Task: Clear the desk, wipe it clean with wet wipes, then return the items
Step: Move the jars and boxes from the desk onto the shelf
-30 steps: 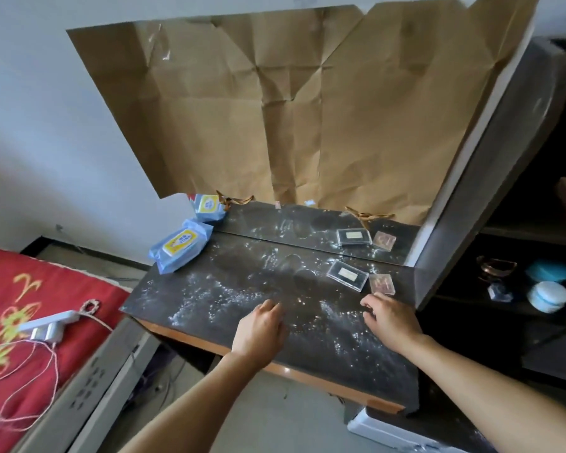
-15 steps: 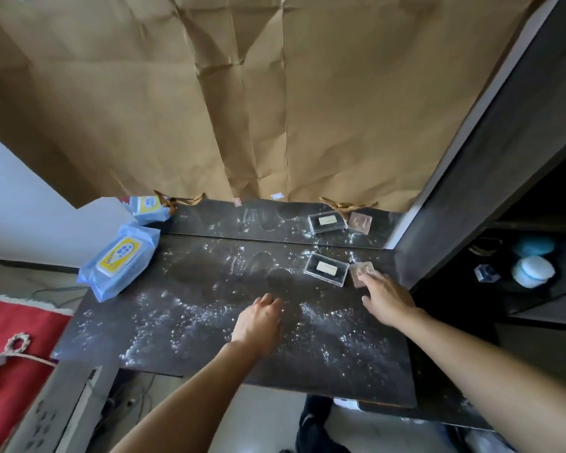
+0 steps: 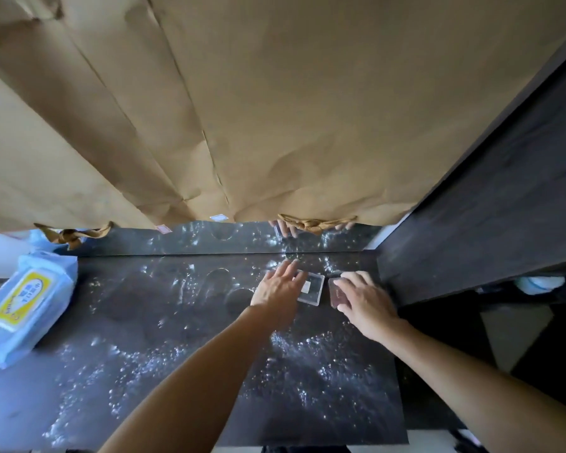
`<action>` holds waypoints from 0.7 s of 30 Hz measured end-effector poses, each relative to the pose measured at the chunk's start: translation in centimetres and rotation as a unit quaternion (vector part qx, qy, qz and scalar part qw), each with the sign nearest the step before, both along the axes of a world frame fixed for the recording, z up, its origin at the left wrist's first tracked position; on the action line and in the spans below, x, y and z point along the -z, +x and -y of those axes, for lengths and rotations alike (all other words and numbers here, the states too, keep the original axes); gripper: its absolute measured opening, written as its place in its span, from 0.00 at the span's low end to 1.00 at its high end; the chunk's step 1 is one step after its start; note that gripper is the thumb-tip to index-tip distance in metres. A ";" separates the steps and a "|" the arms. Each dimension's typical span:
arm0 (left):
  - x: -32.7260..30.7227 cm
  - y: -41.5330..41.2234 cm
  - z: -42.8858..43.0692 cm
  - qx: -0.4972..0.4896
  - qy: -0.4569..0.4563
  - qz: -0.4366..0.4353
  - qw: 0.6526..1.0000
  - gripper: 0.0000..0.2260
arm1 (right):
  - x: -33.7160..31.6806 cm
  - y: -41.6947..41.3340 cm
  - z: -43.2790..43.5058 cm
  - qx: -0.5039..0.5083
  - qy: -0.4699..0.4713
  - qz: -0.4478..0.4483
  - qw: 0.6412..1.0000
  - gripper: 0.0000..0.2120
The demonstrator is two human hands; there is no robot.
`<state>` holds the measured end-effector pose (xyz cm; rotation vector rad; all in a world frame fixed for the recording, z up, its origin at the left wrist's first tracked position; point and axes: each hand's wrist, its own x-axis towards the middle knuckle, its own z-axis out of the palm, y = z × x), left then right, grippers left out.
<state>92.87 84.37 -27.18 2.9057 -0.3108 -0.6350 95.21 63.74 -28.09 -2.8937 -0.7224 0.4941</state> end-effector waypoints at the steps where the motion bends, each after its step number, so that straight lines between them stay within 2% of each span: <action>1: 0.5 0.5 0.1 0.014 0.006 -0.002 1.000 0.35 | 0.1 0.0 0.2 0.009 0.006 0.001 1.000 0.25; 7: 1.4 1.0 0.0 0.025 0.036 0.029 0.999 0.30 | 0.5 -0.4 0.8 0.067 0.009 -0.008 0.998 0.31; 11: 1.2 0.0 -0.2 -0.026 0.041 0.005 0.999 0.36 | 0.2 -0.9 0.3 0.085 0.035 -0.016 0.996 0.21; 15: -0.3 -2.2 -1.0 -0.079 0.001 -0.001 0.997 0.38 | 0.1 -2.0 0.3 0.060 0.068 -0.016 0.996 0.10; 21: -3.6 -6.9 -2.4 -0.108 -0.020 0.009 0.994 0.34 | -2.2 -4.9 0.8 0.080 0.081 0.026 0.993 0.12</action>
